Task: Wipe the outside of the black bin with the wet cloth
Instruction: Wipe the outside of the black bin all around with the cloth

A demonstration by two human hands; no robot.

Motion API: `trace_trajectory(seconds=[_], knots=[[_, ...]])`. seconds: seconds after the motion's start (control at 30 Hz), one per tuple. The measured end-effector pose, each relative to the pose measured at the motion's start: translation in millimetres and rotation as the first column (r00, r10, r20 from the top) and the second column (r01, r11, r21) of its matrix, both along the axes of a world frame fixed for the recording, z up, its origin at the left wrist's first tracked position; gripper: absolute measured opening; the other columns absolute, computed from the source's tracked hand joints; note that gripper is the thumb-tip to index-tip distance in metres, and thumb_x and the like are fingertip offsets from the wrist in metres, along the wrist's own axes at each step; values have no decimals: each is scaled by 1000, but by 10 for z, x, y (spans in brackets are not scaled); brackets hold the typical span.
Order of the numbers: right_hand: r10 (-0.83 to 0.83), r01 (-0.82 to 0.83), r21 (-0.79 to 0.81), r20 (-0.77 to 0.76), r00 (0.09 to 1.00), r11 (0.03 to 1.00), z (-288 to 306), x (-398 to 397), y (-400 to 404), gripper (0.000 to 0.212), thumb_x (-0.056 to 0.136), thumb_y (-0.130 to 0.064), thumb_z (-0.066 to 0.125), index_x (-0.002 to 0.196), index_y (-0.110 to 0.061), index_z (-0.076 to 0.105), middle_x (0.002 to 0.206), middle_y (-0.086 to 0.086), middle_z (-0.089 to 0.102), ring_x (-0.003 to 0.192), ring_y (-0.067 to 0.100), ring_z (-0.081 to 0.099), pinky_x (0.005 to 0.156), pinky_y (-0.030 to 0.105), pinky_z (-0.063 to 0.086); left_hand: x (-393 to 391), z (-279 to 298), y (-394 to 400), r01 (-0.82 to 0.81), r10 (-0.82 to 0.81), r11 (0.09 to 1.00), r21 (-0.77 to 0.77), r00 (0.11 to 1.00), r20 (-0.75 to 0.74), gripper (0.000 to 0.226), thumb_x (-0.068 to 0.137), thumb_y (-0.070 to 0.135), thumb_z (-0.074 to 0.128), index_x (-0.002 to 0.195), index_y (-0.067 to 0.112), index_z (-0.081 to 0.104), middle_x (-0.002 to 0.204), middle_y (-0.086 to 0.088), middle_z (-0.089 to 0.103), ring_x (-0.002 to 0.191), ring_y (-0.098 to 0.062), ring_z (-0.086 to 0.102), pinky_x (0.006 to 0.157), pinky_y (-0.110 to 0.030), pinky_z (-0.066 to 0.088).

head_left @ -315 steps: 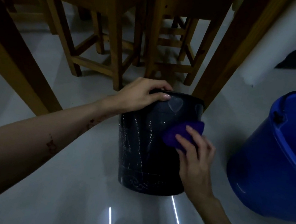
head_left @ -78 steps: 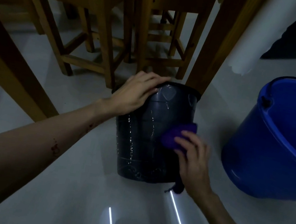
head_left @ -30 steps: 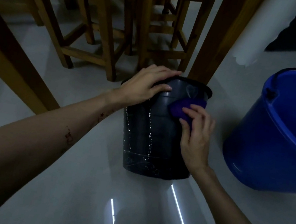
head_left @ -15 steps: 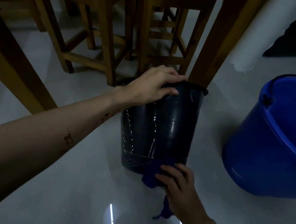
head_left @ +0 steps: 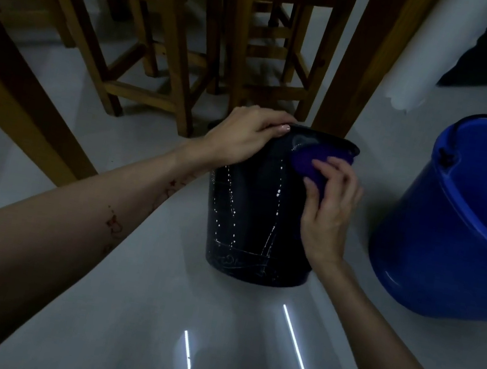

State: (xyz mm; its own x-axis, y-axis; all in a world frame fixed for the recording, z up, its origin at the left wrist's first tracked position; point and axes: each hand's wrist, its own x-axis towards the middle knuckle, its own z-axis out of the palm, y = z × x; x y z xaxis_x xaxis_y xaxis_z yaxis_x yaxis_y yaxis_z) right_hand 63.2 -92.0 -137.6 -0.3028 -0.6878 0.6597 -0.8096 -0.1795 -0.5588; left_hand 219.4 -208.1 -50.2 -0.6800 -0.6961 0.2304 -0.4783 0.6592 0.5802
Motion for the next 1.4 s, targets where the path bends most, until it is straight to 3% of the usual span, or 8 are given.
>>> trace_trajectory(seconds=[0.1,0.23,0.47,0.67,0.87,1.1,1.3,1.4], knots=[[95,-113,-50,-281,955,992,-174,95,101,25,93,-13,58,117,-14,53,130,7,45,110,32,40,106,20,24,-13,9,8,-4,4,999,47,1000,-4,32,102,26,40,130,24,56,128,5,60,113,0,49,99,-26,39],[238,-263,3,-438,867,965,-630,131,425,26,91,-10,62,115,-16,56,129,1,49,111,34,43,93,44,44,-27,53,29,12,-10,997,81,1000,-30,31,102,24,41,129,25,56,119,16,55,109,6,46,87,-7,34],[417,-405,163,-596,686,900,-972,-47,933,25,95,-13,55,119,-17,52,131,2,47,117,32,45,94,41,45,-72,88,-7,26,-20,986,166,999,-38,31,102,26,41,130,31,55,118,21,54,105,10,48,79,6,32],[55,-58,-42,-57,997,997,-271,-164,568,27,94,-16,51,121,-15,52,127,5,43,118,17,39,106,24,27,-112,131,-65,1,-8,996,84,997,72,42,98,39,46,136,21,50,121,7,54,109,-2,48,80,-7,34],[-167,162,43,322,932,986,9,-237,73,29,99,-27,49,125,-16,52,131,10,44,121,22,41,93,10,29,-22,7,9,-30,27,998,61,999,47,29,104,27,33,122,28,56,108,16,53,100,4,39,90,-17,23],[-143,140,36,107,984,990,66,-160,-96,32,99,-29,49,127,-15,54,131,14,45,118,30,42,94,16,28,-32,-33,17,-85,87,988,130,996,-10,30,104,32,34,124,36,56,103,24,52,104,-8,40,96,-37,29],[15,-23,-40,-206,978,999,-19,-82,17,30,96,-17,56,125,-17,54,132,9,43,111,34,43,99,22,28,-24,-47,-13,-48,54,986,161,998,-36,31,104,30,34,125,31,57,111,14,56,91,15,47,77,3,31],[123,-158,-61,-382,916,986,-243,-64,152,34,91,-9,64,122,-20,55,130,4,45,106,35,43,101,30,32,-14,-68,-49,-63,71,984,165,996,-47,30,103,31,35,123,31,58,113,12,59,94,9,49,77,1,32]])
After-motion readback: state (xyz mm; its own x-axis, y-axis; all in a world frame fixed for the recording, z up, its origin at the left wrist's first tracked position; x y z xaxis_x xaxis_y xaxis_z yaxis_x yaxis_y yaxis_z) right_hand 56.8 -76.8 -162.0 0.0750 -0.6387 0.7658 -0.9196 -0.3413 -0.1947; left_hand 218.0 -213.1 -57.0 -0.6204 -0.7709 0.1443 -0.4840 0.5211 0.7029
